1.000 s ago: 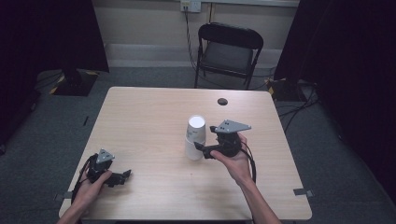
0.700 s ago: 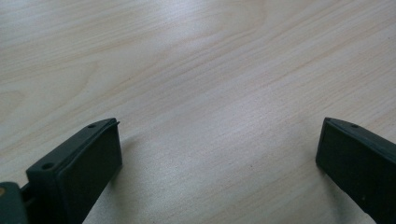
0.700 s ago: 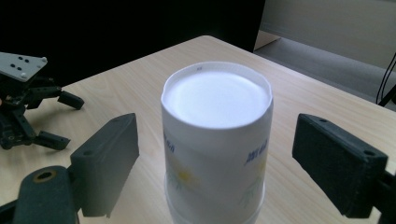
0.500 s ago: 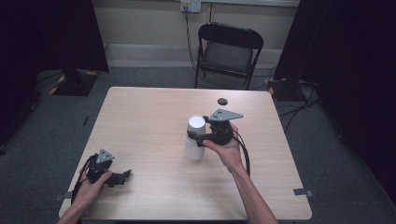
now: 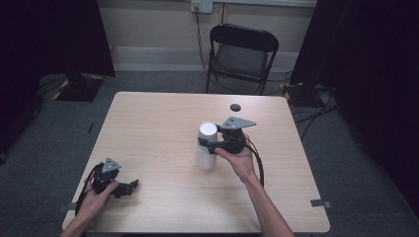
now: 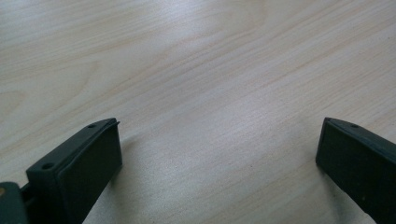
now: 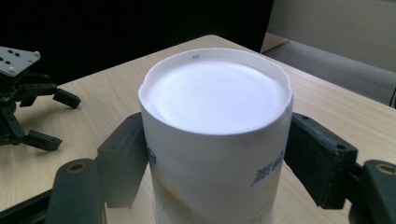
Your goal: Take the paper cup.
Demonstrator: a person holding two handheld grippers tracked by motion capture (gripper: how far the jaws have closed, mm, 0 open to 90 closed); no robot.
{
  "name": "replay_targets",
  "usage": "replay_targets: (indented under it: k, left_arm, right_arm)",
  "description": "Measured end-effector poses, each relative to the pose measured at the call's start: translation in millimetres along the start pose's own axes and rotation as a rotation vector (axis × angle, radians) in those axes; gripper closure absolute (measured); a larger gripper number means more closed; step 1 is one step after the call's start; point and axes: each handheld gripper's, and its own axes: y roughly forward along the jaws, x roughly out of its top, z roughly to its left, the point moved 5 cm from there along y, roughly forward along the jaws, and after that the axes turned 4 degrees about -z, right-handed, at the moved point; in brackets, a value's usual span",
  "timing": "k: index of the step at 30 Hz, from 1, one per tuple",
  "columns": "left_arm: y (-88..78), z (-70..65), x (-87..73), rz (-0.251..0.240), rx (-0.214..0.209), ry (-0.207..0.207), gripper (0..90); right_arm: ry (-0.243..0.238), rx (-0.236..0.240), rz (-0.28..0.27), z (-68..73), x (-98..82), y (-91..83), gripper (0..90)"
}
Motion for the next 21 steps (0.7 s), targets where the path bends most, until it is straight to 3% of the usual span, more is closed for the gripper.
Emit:
replay_targets:
  k: [21]
  left_arm:
    - [0.0, 0.0, 0.0, 0.0, 0.0, 0.0, 0.0]
  right_arm:
    - [0.017, 0.0, -0.015, 0.7, 3.2, 3.7, 30.3]
